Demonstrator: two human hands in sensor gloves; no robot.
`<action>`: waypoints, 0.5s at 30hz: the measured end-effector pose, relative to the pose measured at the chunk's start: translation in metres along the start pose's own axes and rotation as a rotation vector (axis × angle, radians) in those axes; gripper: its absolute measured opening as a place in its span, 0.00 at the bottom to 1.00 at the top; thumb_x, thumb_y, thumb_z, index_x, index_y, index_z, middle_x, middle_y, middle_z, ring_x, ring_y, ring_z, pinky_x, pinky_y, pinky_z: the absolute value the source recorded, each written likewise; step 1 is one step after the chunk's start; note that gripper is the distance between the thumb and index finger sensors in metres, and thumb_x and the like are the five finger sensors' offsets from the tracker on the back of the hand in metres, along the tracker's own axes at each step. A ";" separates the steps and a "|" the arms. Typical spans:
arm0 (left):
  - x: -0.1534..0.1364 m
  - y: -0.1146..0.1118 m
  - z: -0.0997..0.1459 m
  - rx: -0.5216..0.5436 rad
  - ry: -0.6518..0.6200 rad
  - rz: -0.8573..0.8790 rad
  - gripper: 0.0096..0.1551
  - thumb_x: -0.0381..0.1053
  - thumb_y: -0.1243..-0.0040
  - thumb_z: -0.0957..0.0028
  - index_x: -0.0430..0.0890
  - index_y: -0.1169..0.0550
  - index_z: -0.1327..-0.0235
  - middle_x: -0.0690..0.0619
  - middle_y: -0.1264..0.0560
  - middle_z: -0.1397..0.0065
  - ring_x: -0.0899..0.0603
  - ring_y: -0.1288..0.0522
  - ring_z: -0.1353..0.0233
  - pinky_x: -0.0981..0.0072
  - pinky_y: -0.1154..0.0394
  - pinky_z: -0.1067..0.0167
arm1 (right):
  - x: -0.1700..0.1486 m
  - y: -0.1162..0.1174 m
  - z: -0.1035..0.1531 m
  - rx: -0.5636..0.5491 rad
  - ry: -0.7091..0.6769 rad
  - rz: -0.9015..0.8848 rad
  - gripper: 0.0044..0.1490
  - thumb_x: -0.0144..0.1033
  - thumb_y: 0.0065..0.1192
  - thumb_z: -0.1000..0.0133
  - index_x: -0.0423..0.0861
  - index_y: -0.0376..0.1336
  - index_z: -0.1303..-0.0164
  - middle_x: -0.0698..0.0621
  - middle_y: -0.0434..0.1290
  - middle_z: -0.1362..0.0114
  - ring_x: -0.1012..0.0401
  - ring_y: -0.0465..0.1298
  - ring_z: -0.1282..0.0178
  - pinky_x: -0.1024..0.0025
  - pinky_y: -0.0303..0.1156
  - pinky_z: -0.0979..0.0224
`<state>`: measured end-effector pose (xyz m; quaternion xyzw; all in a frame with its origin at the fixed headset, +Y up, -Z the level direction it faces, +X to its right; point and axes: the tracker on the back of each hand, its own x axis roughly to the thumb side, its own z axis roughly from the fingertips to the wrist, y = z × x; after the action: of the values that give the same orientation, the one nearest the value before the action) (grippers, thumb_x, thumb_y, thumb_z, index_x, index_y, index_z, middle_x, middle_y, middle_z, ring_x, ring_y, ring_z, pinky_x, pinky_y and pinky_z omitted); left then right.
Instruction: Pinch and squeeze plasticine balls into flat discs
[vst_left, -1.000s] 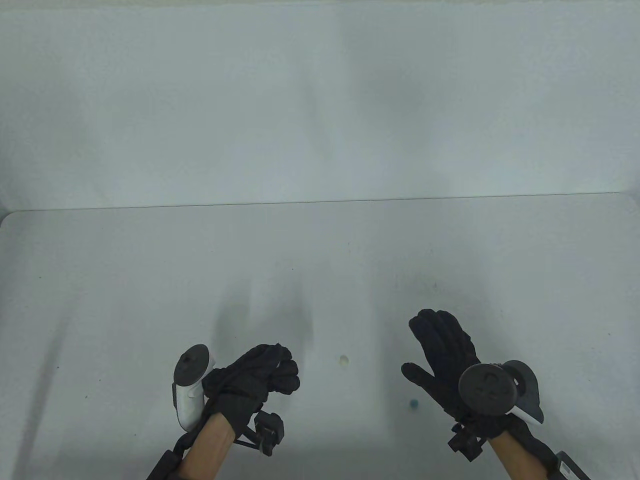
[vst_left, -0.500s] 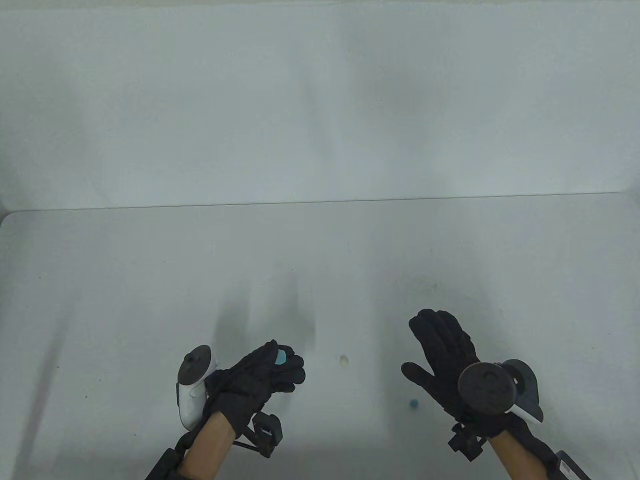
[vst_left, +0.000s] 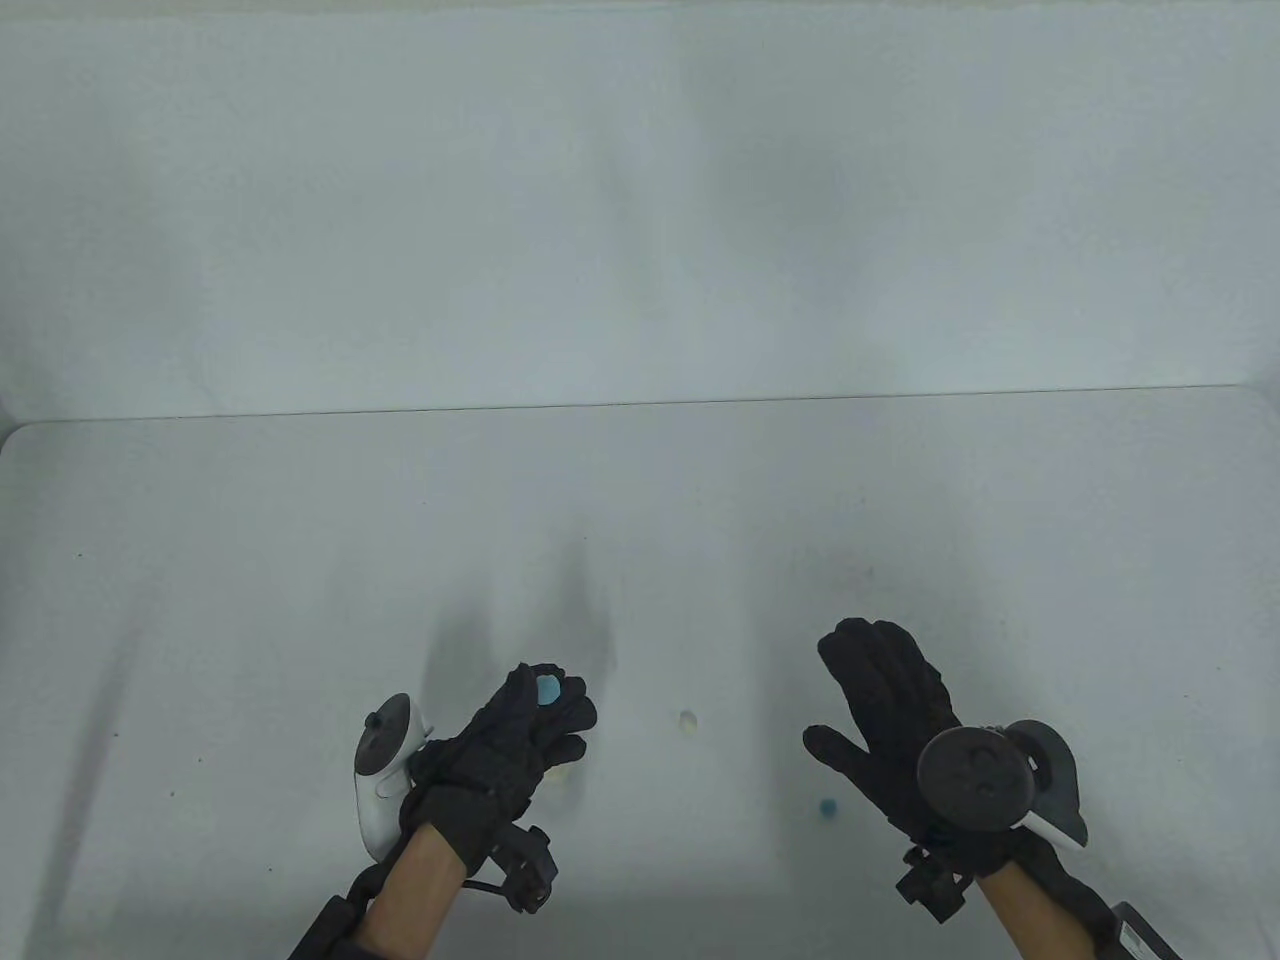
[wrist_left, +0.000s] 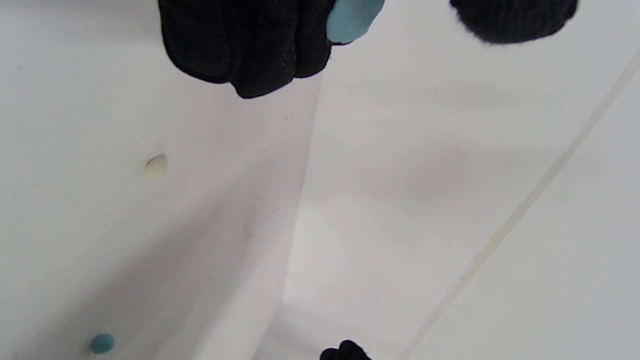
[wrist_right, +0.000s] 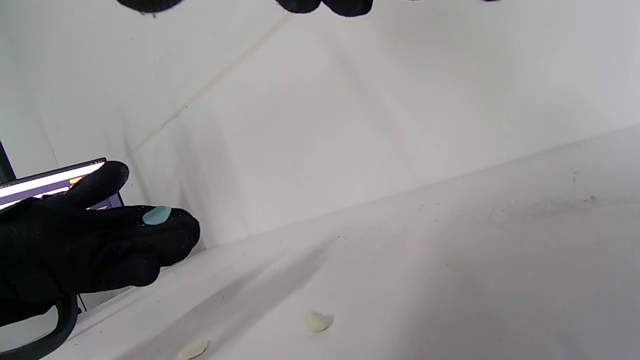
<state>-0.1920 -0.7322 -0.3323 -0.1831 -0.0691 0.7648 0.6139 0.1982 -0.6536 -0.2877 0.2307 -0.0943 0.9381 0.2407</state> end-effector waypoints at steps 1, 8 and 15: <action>0.000 0.000 -0.001 -0.002 -0.002 -0.017 0.48 0.65 0.54 0.42 0.35 0.45 0.19 0.35 0.39 0.19 0.32 0.33 0.22 0.46 0.33 0.27 | 0.000 0.000 0.000 0.006 0.002 0.001 0.50 0.65 0.39 0.37 0.44 0.42 0.13 0.41 0.45 0.09 0.34 0.47 0.13 0.29 0.52 0.23; 0.005 0.005 0.002 0.089 0.020 -0.118 0.27 0.47 0.52 0.38 0.39 0.32 0.28 0.40 0.27 0.28 0.36 0.22 0.31 0.49 0.27 0.32 | 0.000 0.001 0.000 0.007 0.003 0.003 0.50 0.65 0.39 0.37 0.44 0.42 0.13 0.41 0.45 0.09 0.34 0.47 0.13 0.29 0.52 0.23; 0.007 0.003 0.002 0.079 0.029 -0.175 0.26 0.50 0.44 0.42 0.42 0.22 0.34 0.37 0.30 0.26 0.32 0.24 0.31 0.43 0.29 0.33 | 0.001 -0.001 0.001 -0.004 -0.004 0.001 0.50 0.65 0.39 0.37 0.44 0.43 0.13 0.41 0.45 0.09 0.34 0.47 0.13 0.29 0.52 0.23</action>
<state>-0.1968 -0.7263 -0.3332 -0.1629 -0.0455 0.7075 0.6862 0.1976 -0.6524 -0.2865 0.2318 -0.0967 0.9376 0.2406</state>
